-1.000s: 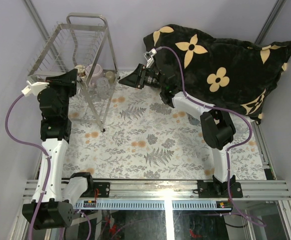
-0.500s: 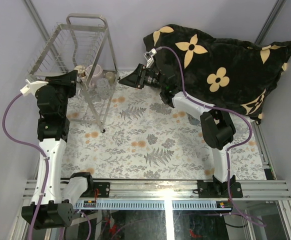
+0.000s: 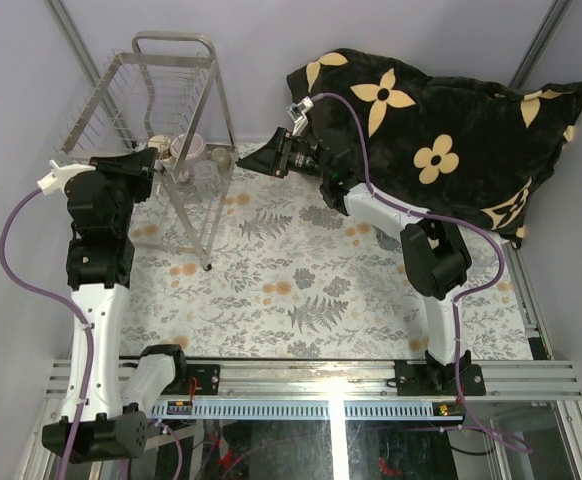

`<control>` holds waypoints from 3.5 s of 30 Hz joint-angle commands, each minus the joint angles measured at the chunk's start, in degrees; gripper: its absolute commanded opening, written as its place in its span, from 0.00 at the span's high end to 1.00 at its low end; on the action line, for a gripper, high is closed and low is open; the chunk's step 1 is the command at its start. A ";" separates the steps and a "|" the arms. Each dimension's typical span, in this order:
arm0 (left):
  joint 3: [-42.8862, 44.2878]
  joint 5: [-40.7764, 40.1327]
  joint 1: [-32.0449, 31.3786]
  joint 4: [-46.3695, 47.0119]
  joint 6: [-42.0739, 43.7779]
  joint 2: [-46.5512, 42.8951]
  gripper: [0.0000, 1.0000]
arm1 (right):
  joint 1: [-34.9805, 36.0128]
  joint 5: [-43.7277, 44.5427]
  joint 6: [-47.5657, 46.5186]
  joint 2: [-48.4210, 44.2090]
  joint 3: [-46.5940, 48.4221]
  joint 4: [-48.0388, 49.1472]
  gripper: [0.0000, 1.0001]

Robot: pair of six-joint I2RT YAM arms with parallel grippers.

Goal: Unload the cups from the dish rack
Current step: Move the dish rack to the center of the board.

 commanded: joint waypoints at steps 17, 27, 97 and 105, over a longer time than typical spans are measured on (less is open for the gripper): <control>8.28 6.38 -0.40 -3.11 6.25 -12.06 1.00 | -0.33 0.14 10.72 6.47 18.22 6.38 0.29; 9.55 11.58 -0.42 -7.30 6.54 -12.56 1.00 | 0.79 1.42 11.88 11.94 26.55 3.79 0.29; 9.48 8.00 -0.41 -20.09 13.92 -14.83 1.00 | 1.88 9.92 4.73 -1.24 8.01 17.56 0.73; 6.82 6.64 -0.41 -19.45 14.22 -15.05 1.00 | 1.32 10.37 1.69 -4.66 4.65 16.39 0.73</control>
